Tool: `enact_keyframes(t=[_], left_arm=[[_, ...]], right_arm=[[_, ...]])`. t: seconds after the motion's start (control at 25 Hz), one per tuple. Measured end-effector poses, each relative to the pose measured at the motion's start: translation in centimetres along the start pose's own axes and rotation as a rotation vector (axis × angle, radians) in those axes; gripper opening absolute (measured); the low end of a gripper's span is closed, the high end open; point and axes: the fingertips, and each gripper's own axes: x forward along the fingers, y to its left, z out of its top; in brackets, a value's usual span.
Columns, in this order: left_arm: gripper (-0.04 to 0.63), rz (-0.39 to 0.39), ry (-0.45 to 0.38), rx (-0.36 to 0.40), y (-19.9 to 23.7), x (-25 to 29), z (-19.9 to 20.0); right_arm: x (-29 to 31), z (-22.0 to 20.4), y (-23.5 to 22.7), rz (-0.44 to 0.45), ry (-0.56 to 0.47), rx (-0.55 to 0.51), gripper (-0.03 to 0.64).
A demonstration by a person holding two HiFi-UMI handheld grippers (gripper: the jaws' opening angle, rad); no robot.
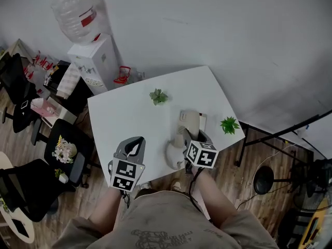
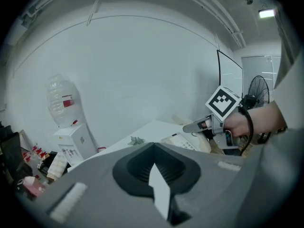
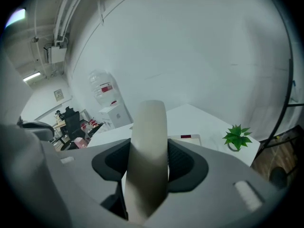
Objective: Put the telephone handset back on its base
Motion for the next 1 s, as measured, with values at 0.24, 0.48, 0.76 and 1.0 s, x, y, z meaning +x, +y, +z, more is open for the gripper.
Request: enact_keyframes(t=[0.24,0.48,0.76,1.0], left_arm=[[0.0,-0.037,0.029,-0.019,0.6,2.5,-0.4],[0.0,-0.053,0.101,-0.051,2.1,3.6,-2.9],[0.0,-0.047,0.143,-0.08,3.6,4.3,-5.4],[0.0,-0.051,0.188,-0.082,3.7,4.5,-7.2]], right_arm=[[4.4,-1.2,-2.1,-0.11,0.023,0.007,0.242],[7.6,-3.4,-3.3,-0.186,0.056,-0.039,0.242],[10.8,-6.4,-3.4,-0.227,0.127,-0.025,0.242],[12.4,-7.9,-4.2,-0.258,0.173,0.011,0.243]])
